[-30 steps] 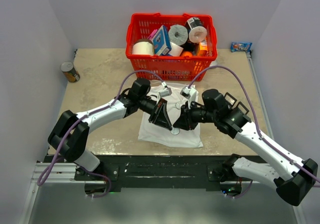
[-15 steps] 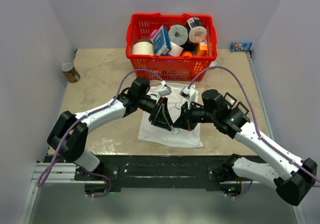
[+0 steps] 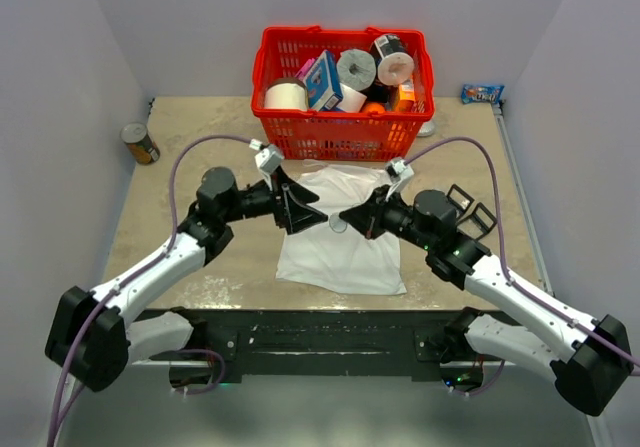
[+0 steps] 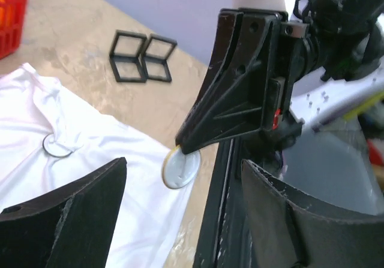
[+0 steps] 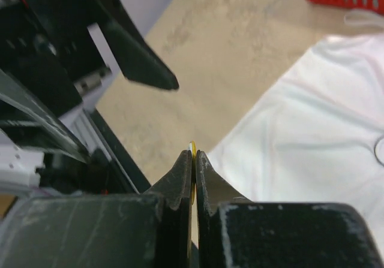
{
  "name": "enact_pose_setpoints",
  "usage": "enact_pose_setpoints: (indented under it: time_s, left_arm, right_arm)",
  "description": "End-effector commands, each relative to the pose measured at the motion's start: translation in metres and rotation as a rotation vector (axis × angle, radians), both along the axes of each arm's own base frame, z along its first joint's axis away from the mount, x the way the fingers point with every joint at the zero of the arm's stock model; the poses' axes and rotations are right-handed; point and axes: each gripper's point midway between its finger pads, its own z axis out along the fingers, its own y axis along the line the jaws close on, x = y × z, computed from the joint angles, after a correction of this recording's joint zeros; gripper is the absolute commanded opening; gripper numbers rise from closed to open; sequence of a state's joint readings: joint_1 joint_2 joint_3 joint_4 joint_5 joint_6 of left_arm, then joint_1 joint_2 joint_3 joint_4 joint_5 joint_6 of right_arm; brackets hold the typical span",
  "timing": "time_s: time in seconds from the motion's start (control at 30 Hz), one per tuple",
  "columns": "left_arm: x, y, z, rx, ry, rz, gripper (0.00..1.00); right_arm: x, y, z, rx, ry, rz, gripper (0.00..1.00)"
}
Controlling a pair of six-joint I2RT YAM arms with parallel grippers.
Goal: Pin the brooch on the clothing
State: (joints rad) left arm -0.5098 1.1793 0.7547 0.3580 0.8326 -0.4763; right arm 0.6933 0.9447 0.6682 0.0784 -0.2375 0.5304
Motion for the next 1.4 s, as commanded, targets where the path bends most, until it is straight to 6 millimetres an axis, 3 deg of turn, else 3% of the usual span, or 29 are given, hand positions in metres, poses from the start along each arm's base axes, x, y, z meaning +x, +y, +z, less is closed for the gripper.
enact_pose_setpoints:
  time_s: [0.0, 0.07, 0.27, 0.47, 0.8, 1.1, 1.23, 1.3, 1.37]
  left_arm:
    - [0.015, 0.02, 0.044, -0.327, 0.035, 0.267, 0.81]
    - [0.009, 0.019, 0.056, -0.421, 0.056, 0.283, 0.8]
    - [-0.001, 0.0, 0.069, -0.55, 0.106, 0.271, 0.73]
    - [0.003, -0.007, 0.063, -0.621, 0.199, 0.254, 0.57]
    - [0.004, -0.022, 0.059, -0.628, 0.24, 0.22, 0.42]
    - [0.002, -0.031, 0.055, -0.597, 0.248, 0.191, 0.07]
    - [-0.005, -0.036, 0.047, -0.546, 0.245, 0.152, 0.0]
    - [-0.012, -0.038, 0.043, -0.51, 0.226, 0.114, 0.0]
    - [-0.012, -0.037, 0.038, -0.453, 0.197, 0.107, 0.0]
  right_arm:
    - [0.023, -0.005, 0.083, 0.297, -0.181, -0.142, 0.0]
    - [0.026, -0.008, 0.097, 0.356, -0.206, -0.168, 0.0]
    - [0.023, -0.015, 0.109, 0.461, -0.233, -0.189, 0.0]
    - [0.021, -0.018, 0.109, 0.482, -0.228, -0.191, 0.0]
    - [0.021, -0.016, 0.105, 0.493, -0.216, -0.191, 0.0]
    - [0.023, -0.017, 0.103, 0.483, -0.206, -0.202, 0.0]
    - [0.025, -0.015, 0.099, 0.435, -0.19, -0.199, 0.0]
    - [0.022, -0.012, 0.098, 0.394, -0.187, -0.178, 0.05]
    - [0.02, -0.013, 0.102, 0.355, -0.199, -0.165, 0.18]
